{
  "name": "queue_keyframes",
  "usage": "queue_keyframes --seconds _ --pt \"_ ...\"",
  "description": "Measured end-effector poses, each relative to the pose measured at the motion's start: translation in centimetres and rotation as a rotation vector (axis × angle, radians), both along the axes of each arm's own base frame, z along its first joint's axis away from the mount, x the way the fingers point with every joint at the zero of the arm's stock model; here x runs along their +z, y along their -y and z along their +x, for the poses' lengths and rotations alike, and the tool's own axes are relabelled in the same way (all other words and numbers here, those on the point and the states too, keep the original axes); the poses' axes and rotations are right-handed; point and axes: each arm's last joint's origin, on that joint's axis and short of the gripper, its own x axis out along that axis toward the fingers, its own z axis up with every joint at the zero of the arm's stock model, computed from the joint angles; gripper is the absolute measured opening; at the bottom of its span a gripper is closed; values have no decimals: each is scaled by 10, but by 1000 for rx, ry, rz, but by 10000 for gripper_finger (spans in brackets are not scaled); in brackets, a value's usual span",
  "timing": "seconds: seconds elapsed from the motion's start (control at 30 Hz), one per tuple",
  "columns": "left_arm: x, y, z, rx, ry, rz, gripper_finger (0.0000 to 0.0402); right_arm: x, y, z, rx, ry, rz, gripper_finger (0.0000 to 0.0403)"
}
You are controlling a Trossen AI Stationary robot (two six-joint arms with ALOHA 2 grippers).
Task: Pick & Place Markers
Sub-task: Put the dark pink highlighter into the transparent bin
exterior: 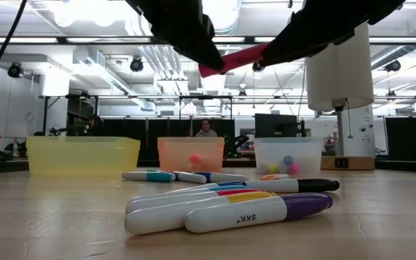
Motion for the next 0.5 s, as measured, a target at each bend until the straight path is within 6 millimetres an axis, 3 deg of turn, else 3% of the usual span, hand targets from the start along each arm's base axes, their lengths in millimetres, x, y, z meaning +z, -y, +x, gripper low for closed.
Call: queue_keyframes --seconds 0.23,0.5 --pt "-1 0 0 1 -1 0 52 2 -1 1 2 19 11 202" --pt "-1 0 0 1 -1 0 52 1 -1 1 10 15 18 108"
